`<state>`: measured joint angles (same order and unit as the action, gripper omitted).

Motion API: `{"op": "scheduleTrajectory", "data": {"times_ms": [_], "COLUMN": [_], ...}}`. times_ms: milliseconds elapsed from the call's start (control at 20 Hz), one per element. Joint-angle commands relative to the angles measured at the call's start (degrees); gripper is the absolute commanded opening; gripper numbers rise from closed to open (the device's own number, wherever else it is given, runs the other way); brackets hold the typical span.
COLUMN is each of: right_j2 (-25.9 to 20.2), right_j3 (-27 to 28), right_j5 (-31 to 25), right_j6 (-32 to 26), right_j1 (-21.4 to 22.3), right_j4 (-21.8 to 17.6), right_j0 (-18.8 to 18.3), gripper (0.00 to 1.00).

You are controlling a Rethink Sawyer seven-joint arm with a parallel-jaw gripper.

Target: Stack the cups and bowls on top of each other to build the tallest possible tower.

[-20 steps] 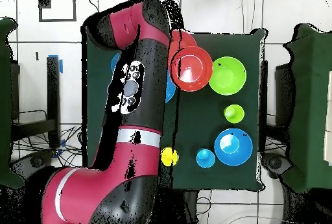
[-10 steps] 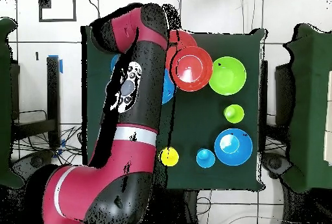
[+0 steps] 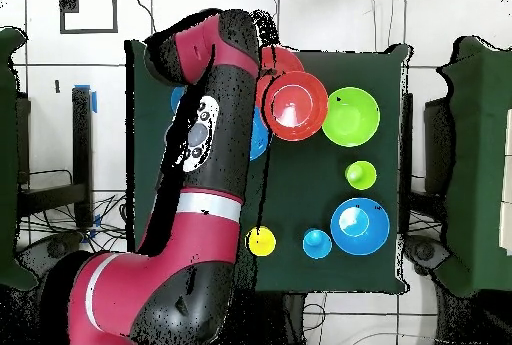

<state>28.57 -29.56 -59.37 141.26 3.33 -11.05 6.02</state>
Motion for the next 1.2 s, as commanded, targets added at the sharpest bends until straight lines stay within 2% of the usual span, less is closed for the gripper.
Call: {"op": "scheduleTrajectory", "data": {"times_ms": [50,1200], "right_j2": [-2.9,-4.5], "right_j3": [-4.9,-6.8], "right_j5": [1.1,3.4], "right_j6": [-4.1,-4.7], "right_j1": [-2.0,-1.9], "right_j4": [-2.8,-2.0], "right_j0": [1.1,-0.4], "gripper": [1.00,1.00]}}
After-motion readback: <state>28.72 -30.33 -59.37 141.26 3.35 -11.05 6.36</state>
